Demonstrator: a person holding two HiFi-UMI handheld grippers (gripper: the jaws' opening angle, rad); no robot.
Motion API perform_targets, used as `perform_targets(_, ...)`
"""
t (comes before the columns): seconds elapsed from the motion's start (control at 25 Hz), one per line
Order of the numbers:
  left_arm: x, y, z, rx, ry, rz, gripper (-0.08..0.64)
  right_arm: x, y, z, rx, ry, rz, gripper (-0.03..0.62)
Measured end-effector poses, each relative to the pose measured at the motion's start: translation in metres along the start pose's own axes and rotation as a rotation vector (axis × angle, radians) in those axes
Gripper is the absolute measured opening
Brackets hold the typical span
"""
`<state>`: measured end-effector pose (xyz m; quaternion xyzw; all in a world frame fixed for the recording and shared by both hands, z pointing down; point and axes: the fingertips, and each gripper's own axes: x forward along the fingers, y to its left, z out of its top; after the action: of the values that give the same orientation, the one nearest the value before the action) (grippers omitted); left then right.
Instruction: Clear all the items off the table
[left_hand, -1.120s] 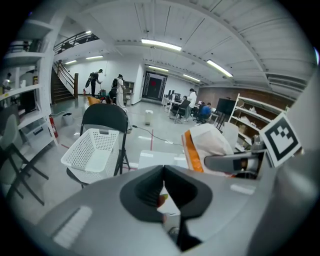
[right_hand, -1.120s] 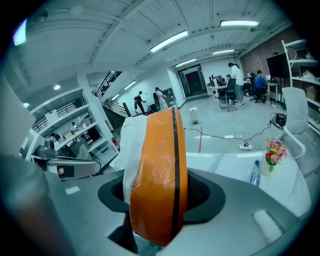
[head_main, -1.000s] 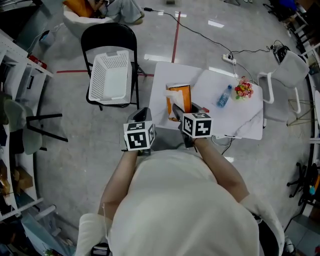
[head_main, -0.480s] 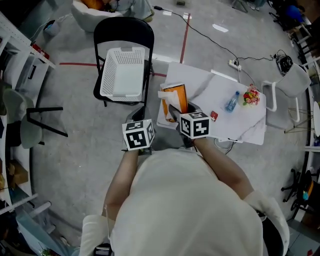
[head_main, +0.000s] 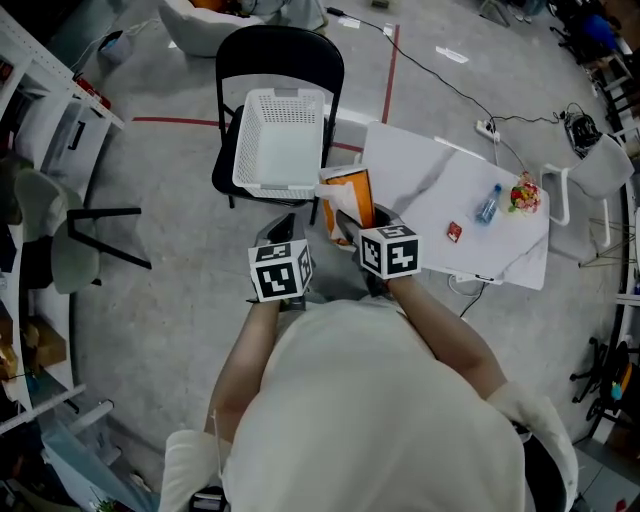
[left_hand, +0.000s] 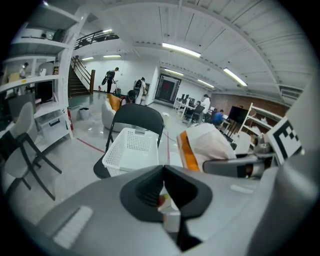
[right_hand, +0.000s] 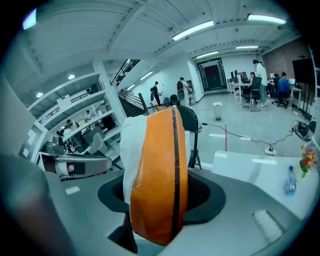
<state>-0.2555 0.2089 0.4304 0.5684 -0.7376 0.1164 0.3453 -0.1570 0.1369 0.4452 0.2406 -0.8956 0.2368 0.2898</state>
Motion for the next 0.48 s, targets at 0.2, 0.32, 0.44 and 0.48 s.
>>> perform_targets(0.2, -0.009, 0.032, -0.002, 0.014, 0.014, 0.009, 0.009, 0.017, 0.023, -0.002, 0.028, 0.002, -0.008, 0.245)
perform_targets(0.32, -0.011, 0.046, -0.003, 0.005, 0.017, 0.010, 0.009, 0.025, 0.029, -0.001, 0.038, 0.001, -0.016, 0.245)
perform_targets(0.44, -0.013, 0.054, -0.003, 0.008, 0.021, 0.008, 0.009, 0.031, 0.033, 0.002, 0.049, 0.003, -0.025, 0.245)
perform_targets(0.48, -0.013, 0.057, -0.003, 0.008, 0.021, 0.007, 0.009, 0.032, 0.035, 0.002, 0.052, 0.004, -0.027, 0.245)
